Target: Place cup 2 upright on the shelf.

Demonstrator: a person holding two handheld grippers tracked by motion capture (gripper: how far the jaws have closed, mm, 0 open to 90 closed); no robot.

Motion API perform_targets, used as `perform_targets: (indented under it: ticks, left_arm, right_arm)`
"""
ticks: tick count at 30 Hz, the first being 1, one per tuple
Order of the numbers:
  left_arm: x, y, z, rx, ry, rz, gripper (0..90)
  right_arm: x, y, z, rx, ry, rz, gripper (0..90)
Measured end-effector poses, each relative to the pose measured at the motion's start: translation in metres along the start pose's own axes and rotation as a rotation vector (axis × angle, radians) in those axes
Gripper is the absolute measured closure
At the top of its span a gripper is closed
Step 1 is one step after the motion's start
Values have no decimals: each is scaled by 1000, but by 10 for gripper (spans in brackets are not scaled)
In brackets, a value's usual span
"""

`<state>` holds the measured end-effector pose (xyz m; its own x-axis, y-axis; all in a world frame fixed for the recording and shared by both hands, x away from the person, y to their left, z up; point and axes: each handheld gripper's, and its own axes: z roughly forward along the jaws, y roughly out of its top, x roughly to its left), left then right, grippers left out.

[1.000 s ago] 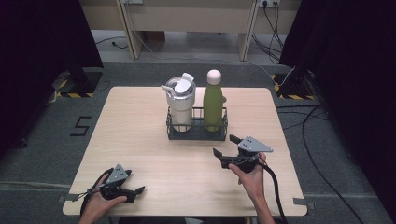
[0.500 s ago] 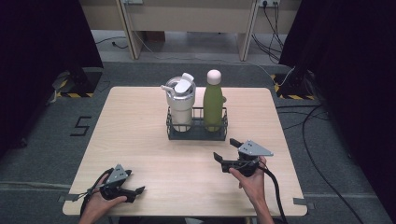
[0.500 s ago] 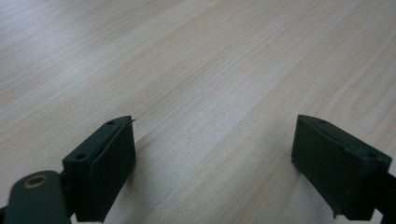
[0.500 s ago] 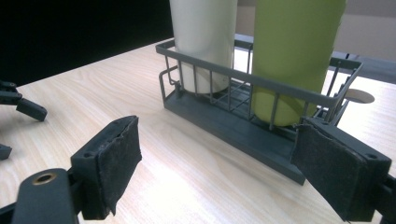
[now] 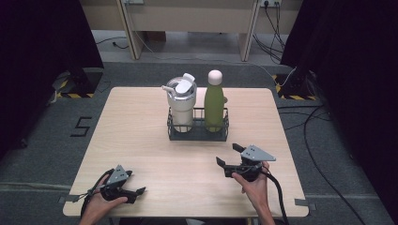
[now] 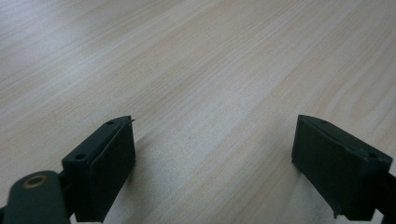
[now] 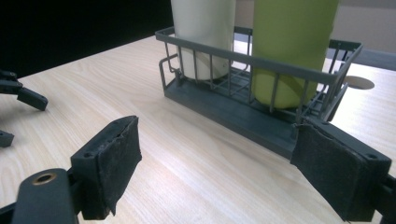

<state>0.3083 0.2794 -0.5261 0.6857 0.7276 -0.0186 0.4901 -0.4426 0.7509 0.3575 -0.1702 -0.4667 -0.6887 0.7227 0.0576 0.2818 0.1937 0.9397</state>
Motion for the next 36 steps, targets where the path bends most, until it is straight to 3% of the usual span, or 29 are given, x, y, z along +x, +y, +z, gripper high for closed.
perform_targets:
  ticks: [11, 36]
  left_arm:
    - [0, 0, 0, 1, 0, 1, 128]
    - [0, 0, 0, 1, 0, 0, 125]
  right_arm:
    - [2, -11, -4, 16, -1, 21, 153]
    - [9, -33, -12, 59, -3, 11, 154]
